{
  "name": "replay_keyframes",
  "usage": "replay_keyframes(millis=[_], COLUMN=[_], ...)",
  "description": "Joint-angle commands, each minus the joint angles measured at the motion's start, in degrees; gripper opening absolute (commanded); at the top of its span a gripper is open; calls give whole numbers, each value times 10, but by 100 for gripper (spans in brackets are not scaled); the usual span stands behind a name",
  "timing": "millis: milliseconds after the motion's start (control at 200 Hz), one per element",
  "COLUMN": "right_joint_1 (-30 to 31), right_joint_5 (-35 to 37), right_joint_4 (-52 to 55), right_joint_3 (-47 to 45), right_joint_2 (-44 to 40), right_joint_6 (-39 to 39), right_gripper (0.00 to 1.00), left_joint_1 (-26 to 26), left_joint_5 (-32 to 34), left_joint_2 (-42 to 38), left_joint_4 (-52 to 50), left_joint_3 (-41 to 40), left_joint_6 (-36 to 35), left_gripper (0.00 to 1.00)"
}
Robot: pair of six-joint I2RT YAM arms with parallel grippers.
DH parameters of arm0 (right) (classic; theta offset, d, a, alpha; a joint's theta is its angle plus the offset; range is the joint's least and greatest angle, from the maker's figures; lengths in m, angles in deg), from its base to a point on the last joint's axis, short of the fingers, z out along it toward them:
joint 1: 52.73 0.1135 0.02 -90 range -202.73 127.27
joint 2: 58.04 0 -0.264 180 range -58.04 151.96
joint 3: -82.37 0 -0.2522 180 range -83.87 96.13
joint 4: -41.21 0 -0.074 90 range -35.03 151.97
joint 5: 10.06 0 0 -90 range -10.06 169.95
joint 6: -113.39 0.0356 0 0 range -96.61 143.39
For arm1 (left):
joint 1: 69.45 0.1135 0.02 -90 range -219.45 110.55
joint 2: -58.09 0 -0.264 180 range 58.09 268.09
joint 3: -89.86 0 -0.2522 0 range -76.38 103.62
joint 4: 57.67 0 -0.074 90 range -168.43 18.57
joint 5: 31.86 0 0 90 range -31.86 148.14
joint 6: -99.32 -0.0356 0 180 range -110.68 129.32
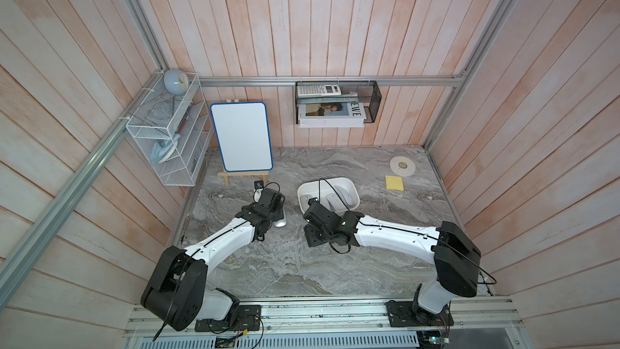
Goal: Take out the mouse from the storage box
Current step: Place the mouse at the center of the board.
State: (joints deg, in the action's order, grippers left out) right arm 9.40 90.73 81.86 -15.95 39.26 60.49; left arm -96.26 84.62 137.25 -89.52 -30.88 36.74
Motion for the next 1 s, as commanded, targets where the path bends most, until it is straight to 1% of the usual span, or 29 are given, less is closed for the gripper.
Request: replay_keyframes(millis=[0, 210, 380, 630, 825, 995], right_joint_1=[10, 23, 33, 34, 34, 34], right_joint_5=[29, 6, 18, 35, 38, 38], right_joint_4=[-18, -59, -43, -44, -37, -9], right_joint_3=[17, 12, 45, 54, 83, 116], right_joint_2=[33, 73, 109, 136, 168, 198], right_joint_6=[18, 45, 39, 60, 59, 60], right_gripper=[57, 57, 56, 56, 57, 60], left_joint_1=[7, 16, 24, 31, 33, 34], left_joint_5=[16, 10, 10, 17, 18, 19], left_joint_2=[-18, -40, -62, -94, -97, -100], left_joint_4=[12, 17, 22, 22, 23, 25], left_joint_3=[-15, -27, -37, -51, -54, -57], left_joint_6=[8, 14, 19, 27, 28, 35], left_gripper=[100, 100, 100, 100, 100, 100])
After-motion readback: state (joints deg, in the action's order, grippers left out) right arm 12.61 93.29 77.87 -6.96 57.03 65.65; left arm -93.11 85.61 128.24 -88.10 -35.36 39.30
